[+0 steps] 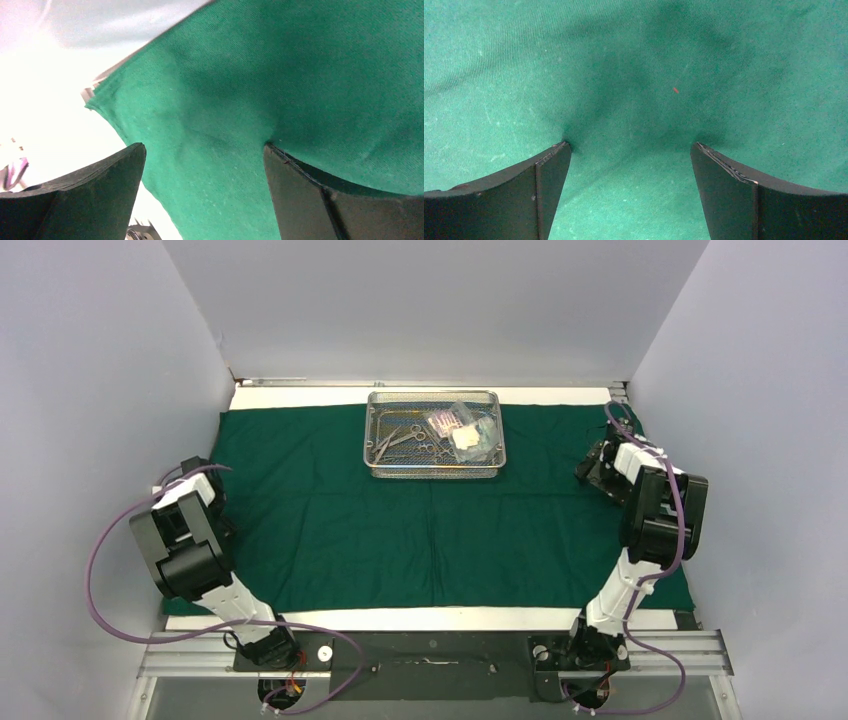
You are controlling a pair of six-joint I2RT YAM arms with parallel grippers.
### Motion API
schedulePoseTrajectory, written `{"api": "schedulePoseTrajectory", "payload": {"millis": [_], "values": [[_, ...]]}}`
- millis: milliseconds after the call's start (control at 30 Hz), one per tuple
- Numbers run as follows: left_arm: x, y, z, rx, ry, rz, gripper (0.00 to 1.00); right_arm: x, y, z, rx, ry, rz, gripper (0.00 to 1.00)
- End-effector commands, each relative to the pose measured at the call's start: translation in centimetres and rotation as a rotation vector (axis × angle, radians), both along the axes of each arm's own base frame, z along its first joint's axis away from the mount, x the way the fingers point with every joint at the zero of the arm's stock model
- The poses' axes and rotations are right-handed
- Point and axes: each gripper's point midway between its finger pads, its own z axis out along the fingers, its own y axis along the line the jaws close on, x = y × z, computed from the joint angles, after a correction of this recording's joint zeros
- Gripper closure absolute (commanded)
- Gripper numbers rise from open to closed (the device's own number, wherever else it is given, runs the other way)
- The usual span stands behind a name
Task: Open and lay out the surgical kit
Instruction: Smooth out the surgical kit at the center of the board.
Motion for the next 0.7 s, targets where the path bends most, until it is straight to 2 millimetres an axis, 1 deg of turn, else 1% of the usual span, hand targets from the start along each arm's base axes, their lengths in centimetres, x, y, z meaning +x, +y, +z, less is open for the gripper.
{"api": "schedulePoseTrajectory", "payload": {"millis": [0, 33, 67, 133, 200, 267, 333, 400, 467, 500, 567, 633, 667], "values": [[0.6, 1.1, 2.3, 0.131, 0.07, -0.039, 0.15, 0.5, -3.1, 1.0, -0.152, 0.005, 0.0, 0.13], [1.0, 0.8, 2.8, 0.145, 0.069, -0.059, 0.15, 0.9, -2.9, 1.7, -0.159, -0.01, 0.011, 0.13], [1.8, 0.5, 3.8, 0.161, 0.054, -0.079, 0.15, 1.2, -2.6, 2.5, -0.165, -0.026, 0.028, 0.13], [3.6, -0.2, 6.0, 0.186, -0.002, -0.112, 0.14, 1.8, -1.5, 4.1, -0.174, -0.054, 0.069, 0.12], [5.6, -1.0, 8.5, 0.198, -0.09, -0.136, 0.13, 2.0, -0.3, 5.5, -0.17, -0.078, 0.092, 0.12], [7.6, -2.3, 10.2, 0.161, -0.196, -0.165, 0.12, 2.0, 0.9, 6.4, -0.148, -0.103, 0.108, 0.12], [9.9, -3.9, 11.1, 0.094, -0.313, -0.21, 0.11, 2.0, 1.6, 6.7, -0.124, -0.122, 0.12, 0.11], [12.2, -6.1, 11.1, -0.007, -0.422, -0.278, 0.1, 2.9, 2.1, 6.5, -0.101, -0.148, 0.148, 0.11], [14.1, -8.6, 10.4, -0.129, -0.513, -0.342, 0.1, 4.6, 2.4, 6.1, -0.085, -0.175, 0.173, 0.11], [14.6, -9.6, 9.8, -0.18, -0.547, -0.355, 0.1, 5.4, 2.5, 5.9, -0.079, -0.189, 0.179, 0.12], [15.4, -11.3, 8.6, -0.267, -0.587, -0.371, 0.11, 7.7, 2.9, 5.5, -0.054, -0.245, 0.194, 0.12], [15.5, -12.2, 7.2, -0.319, -0.601, -0.365, 0.12, 10.2, 3.1, 5.4, -0.027, -0.299, 0.193, 0.12], [15.6, -12.7, 6.6, -0.343, -0.606, -0.371, 0.13, 11.2, 3.5, 5.0, -0.005, -0.315, 0.2, 0.13]]}}
